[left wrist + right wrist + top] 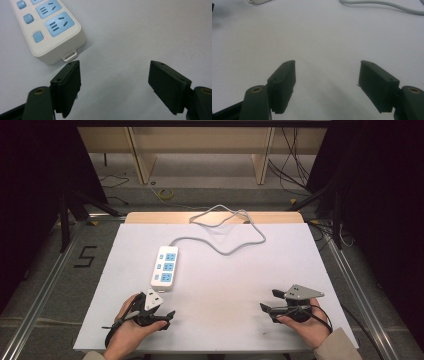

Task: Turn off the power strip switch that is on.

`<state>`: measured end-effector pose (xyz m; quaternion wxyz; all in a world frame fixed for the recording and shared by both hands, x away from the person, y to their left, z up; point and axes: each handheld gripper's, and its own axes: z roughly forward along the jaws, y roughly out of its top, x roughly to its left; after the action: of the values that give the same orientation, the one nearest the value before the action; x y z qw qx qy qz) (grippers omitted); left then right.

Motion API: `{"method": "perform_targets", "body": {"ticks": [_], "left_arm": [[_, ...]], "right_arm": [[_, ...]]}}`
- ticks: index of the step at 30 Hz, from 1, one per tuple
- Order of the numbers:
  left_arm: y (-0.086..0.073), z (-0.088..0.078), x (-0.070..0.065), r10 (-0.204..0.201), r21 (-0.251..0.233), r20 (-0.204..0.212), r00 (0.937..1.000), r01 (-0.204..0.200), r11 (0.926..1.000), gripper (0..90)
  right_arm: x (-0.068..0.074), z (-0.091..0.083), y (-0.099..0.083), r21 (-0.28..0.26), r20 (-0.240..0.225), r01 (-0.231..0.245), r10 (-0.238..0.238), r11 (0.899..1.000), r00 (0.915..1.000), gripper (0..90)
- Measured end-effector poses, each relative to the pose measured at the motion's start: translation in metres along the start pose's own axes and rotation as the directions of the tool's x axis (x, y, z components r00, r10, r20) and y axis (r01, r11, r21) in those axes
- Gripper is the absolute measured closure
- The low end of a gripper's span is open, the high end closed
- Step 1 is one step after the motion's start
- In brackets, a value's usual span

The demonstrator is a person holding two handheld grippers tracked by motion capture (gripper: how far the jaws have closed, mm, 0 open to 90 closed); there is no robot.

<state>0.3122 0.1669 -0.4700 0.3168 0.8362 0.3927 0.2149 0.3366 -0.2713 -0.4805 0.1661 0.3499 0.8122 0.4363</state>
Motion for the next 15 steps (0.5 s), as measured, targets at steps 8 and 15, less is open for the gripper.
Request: {"method": "perform_targets", "body": {"ticks": [8,15], "left_arm": [[0.0015,-0.0047,0.0013,-0.031,0.006,-0.041,0.9987,0.031,0.9995,46.5],[0.0054,-0.0092,0.0083,-0.066,0.022,-0.062,0.9959,0.067,0.9975,89.5]], "right_arm": [[0.0024,-0.0007,0.0009,-0.003,0.004,0.017,-0.017,1.0,0.9999,31.9],[0.0019,0.0007,0.0014,-0.002,0.003,0.023,-0.023,1.0,0.9997,32.1]]}}
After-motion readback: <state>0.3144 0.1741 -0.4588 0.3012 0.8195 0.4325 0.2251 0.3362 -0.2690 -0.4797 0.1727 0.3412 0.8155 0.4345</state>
